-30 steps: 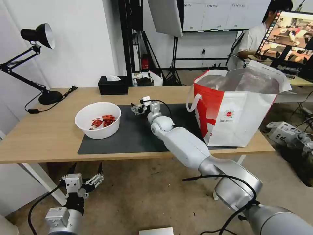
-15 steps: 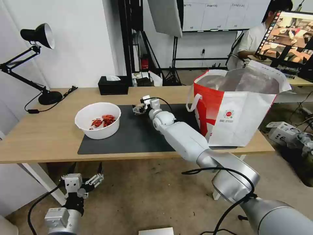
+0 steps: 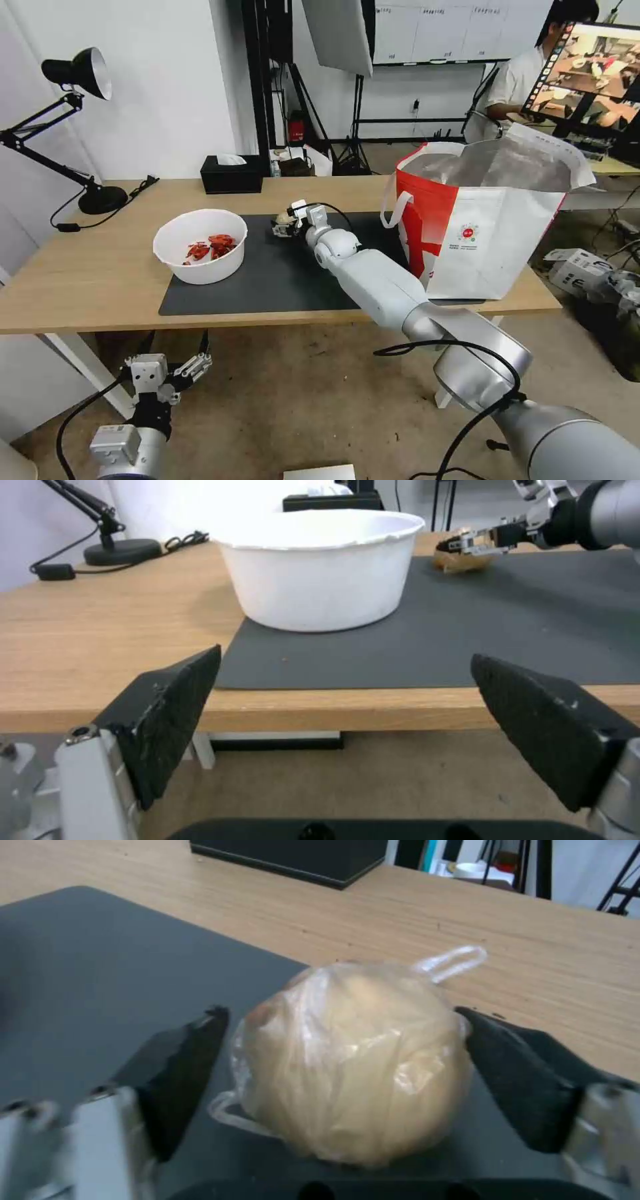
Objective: Pick up the trash from the table and place it into the takeout bag.
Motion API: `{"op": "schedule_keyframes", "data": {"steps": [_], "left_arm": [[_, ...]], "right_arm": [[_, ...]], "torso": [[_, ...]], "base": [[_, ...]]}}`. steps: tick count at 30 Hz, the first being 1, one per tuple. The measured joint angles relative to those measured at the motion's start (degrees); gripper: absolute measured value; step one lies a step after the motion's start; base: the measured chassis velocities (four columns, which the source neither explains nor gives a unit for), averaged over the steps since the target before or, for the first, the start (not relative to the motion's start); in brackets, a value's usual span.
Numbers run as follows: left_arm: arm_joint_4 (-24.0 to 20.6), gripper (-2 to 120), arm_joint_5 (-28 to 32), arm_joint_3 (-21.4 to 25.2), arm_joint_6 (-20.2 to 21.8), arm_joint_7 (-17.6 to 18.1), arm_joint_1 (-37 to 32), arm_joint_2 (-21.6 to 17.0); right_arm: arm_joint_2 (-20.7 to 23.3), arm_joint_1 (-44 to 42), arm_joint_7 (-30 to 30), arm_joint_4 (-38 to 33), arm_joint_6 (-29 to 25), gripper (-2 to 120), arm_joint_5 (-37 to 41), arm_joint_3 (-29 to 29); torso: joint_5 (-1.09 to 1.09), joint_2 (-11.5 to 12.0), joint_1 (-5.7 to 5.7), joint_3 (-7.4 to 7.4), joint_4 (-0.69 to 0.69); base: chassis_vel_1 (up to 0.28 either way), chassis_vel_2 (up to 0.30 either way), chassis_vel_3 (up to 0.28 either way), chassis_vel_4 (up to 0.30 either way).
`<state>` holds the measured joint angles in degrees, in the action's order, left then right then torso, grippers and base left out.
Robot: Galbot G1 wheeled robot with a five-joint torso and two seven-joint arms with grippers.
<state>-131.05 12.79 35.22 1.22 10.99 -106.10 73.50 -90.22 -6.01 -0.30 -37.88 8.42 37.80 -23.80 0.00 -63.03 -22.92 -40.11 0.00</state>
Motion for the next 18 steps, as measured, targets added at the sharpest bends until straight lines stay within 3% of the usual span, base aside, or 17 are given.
{"op": "schedule_keyframes", "data": {"steps": [5,12,18], "left_arm": [[0.2,100,0.0,0.0,0.0,0.1,0.1,0.1],[0.4,100,-0.3,-0.4,-0.1,1.4,0.3,0.0],[0.4,100,-0.1,-0.4,-0.1,1.4,0.6,-0.2]], "right_arm": [[0.0,-0.3,-0.1,0.1,0.1,74,0.2,-0.3],[0.1,-0.7,-0.1,0.2,1.0,42,1.5,-0.4],[0.2,-1.3,0.6,-1.3,1.4,25,1.5,0.0]], "torso": [[0.00,0.0,0.00,0.00,0.00],[0.00,0.0,0.01,0.00,0.00],[0.00,0.0,0.00,0.00,-0.01]], "base": [[0.000,0.000,0.000,0.000],[0.000,0.000,0.000,0.000],[0.000,0.000,0.000,0.000]]}}
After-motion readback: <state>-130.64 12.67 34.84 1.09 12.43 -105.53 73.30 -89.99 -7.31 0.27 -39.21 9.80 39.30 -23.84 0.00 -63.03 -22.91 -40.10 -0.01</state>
